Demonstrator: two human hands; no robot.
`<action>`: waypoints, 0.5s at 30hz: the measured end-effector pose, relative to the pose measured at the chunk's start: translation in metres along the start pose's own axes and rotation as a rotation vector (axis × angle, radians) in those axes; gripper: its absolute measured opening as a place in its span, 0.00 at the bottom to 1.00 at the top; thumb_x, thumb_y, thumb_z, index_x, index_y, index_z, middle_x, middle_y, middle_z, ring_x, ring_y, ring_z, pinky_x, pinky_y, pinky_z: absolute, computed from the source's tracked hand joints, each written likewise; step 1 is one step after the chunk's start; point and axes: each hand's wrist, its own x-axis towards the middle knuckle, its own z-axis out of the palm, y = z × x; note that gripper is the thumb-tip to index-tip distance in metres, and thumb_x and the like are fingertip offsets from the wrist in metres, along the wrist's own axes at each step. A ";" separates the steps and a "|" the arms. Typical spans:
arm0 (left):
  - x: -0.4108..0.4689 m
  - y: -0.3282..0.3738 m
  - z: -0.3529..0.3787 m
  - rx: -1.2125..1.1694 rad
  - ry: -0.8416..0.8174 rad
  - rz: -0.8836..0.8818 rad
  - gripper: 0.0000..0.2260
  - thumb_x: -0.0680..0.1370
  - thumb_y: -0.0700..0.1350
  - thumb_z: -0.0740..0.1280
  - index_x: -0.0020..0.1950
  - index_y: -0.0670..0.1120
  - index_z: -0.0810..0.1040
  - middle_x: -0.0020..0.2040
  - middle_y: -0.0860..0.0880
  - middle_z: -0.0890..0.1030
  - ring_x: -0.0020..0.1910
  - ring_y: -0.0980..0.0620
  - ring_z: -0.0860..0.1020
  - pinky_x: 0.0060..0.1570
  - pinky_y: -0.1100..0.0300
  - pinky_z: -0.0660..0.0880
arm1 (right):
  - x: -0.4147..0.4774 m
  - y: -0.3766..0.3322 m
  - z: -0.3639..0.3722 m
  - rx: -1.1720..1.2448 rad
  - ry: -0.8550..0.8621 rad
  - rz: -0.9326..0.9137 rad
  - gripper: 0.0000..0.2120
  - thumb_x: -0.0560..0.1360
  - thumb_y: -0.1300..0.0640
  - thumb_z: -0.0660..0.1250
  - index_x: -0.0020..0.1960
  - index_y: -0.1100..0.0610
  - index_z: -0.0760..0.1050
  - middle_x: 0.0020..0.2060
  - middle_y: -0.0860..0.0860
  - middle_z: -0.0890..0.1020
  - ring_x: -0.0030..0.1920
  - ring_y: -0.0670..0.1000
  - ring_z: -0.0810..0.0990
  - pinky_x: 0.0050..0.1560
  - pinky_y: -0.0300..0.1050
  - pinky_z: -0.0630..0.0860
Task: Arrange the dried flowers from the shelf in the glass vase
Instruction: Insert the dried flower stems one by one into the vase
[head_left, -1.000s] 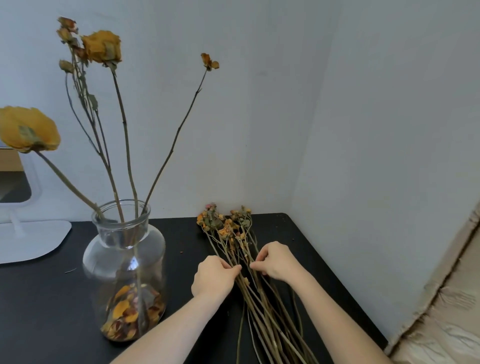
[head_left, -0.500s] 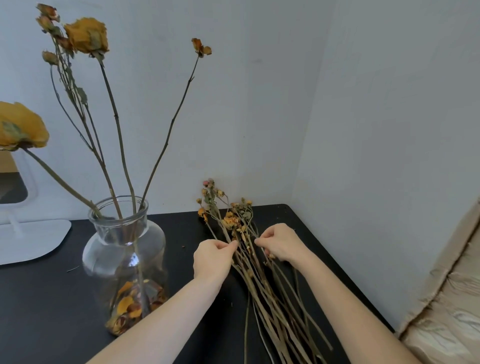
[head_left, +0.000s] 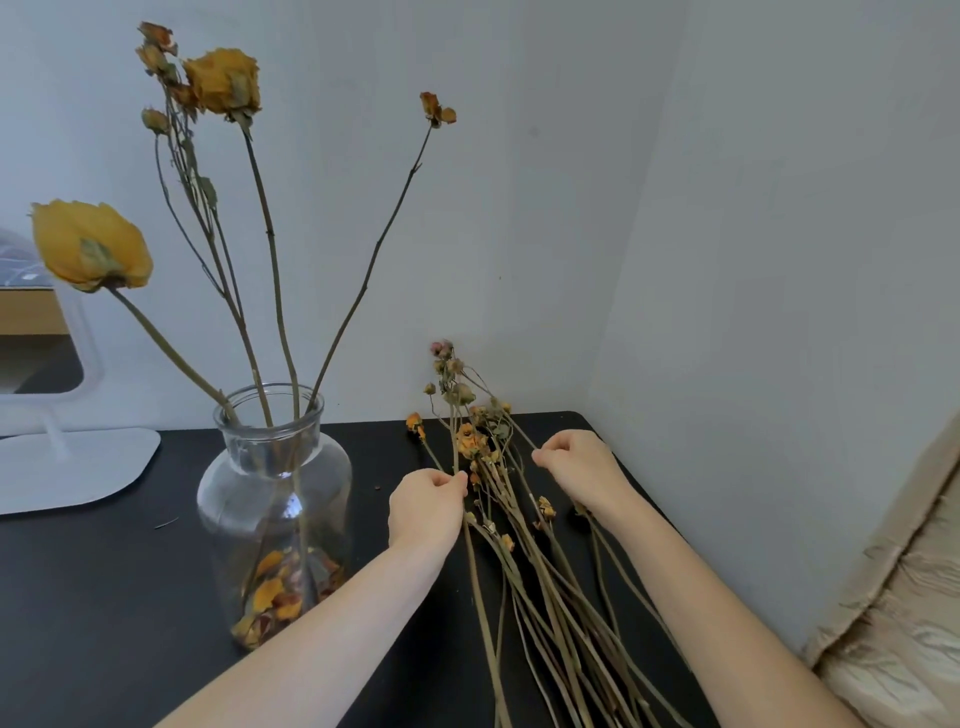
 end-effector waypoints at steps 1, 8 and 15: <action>0.000 -0.001 0.000 -0.008 0.000 -0.011 0.12 0.78 0.46 0.63 0.42 0.40 0.80 0.37 0.48 0.76 0.33 0.58 0.70 0.32 0.66 0.64 | 0.000 0.001 0.000 -0.031 0.004 0.005 0.06 0.76 0.56 0.63 0.40 0.51 0.74 0.37 0.44 0.76 0.39 0.39 0.72 0.33 0.34 0.63; -0.008 -0.010 -0.005 0.013 -0.046 -0.045 0.12 0.78 0.45 0.63 0.37 0.45 0.78 0.39 0.47 0.79 0.35 0.56 0.73 0.34 0.63 0.66 | -0.002 0.010 0.006 -0.110 0.043 0.057 0.06 0.76 0.58 0.62 0.42 0.57 0.77 0.37 0.51 0.78 0.35 0.44 0.73 0.32 0.36 0.66; -0.018 -0.012 -0.006 0.042 -0.161 -0.050 0.13 0.78 0.45 0.63 0.34 0.46 0.79 0.32 0.49 0.75 0.34 0.53 0.74 0.42 0.59 0.70 | -0.001 0.004 0.013 -0.049 0.039 0.093 0.08 0.76 0.59 0.61 0.48 0.62 0.77 0.41 0.56 0.80 0.33 0.45 0.73 0.31 0.38 0.68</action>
